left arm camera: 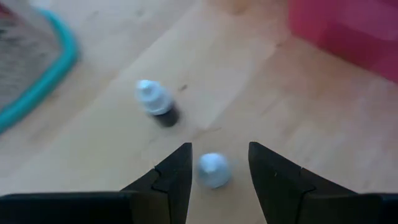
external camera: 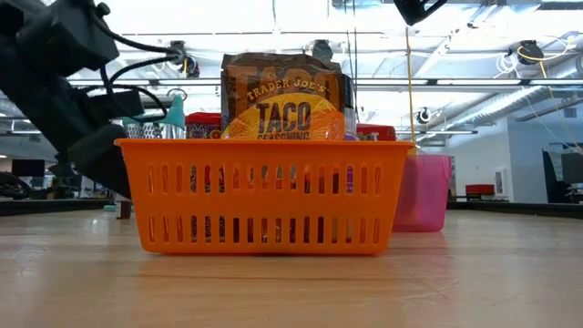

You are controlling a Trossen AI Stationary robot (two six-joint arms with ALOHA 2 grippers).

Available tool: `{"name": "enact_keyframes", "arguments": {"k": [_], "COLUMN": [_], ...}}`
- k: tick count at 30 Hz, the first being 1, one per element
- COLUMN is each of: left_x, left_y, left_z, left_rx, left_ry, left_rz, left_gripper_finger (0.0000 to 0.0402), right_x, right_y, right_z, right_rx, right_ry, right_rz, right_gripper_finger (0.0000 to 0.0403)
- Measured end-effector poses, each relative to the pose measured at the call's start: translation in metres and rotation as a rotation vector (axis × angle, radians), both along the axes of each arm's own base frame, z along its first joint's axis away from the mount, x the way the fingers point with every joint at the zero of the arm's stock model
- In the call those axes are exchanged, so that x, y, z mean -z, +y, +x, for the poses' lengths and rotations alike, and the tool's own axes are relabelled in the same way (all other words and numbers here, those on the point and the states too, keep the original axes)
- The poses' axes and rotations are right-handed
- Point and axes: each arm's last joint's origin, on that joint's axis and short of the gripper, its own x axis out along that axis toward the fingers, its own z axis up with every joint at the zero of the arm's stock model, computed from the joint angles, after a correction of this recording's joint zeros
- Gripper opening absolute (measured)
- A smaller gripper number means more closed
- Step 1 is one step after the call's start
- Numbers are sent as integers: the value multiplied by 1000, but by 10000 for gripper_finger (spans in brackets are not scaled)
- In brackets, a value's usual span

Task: Pick & Place Kitchen Items
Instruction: Put the bottom small black food coloring bottle into the red bin

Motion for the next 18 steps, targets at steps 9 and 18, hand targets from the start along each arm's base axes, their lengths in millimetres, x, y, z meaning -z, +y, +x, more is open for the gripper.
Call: {"name": "enact_keyframes", "arguments": {"k": [9,18], "left_x": [21,18], "left_y": [8,8], "left_z": [-9,-3], "left_rx": [25,74], "left_ry": [-30,-78], "left_rz": [-64,-45], "left_gripper_finger": [146,33], "right_x": [0,0], "right_y": [0,0], "right_z": [0,0], "right_rx": [0,0], "right_ry": [0,0], "right_rz": [0,0], "right_gripper_finger": [89,89]}}
